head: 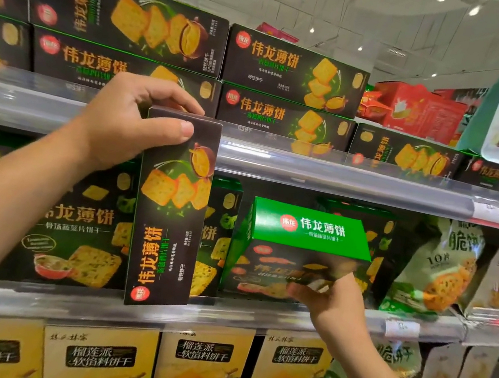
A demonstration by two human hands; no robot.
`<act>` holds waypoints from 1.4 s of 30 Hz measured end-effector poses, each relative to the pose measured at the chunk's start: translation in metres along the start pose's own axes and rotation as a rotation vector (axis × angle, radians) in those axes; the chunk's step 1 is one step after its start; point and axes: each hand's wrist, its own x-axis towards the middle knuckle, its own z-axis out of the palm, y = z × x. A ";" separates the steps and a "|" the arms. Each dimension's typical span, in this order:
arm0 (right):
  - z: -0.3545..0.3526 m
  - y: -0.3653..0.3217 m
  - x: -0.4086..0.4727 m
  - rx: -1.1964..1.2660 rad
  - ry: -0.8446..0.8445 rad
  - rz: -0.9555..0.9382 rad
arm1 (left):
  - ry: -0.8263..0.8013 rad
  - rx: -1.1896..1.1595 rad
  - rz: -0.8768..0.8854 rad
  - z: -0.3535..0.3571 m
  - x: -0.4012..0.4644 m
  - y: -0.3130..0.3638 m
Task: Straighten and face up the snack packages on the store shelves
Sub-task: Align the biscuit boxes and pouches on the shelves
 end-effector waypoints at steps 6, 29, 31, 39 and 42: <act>-0.001 -0.007 0.003 -0.019 -0.081 -0.014 | -0.014 0.038 0.019 0.002 0.000 0.000; -0.011 -0.025 0.035 -0.422 0.119 -0.256 | 0.001 0.037 0.019 0.003 0.000 -0.002; -0.011 -0.026 0.038 -0.578 0.172 -0.323 | 0.004 0.036 0.019 0.003 0.000 -0.002; -0.011 -0.025 0.060 -0.817 0.096 -0.337 | 0.015 0.010 0.017 0.004 0.000 -0.002; -0.008 -0.024 0.060 -0.856 0.140 -0.331 | 0.014 0.009 0.018 0.005 -0.001 -0.001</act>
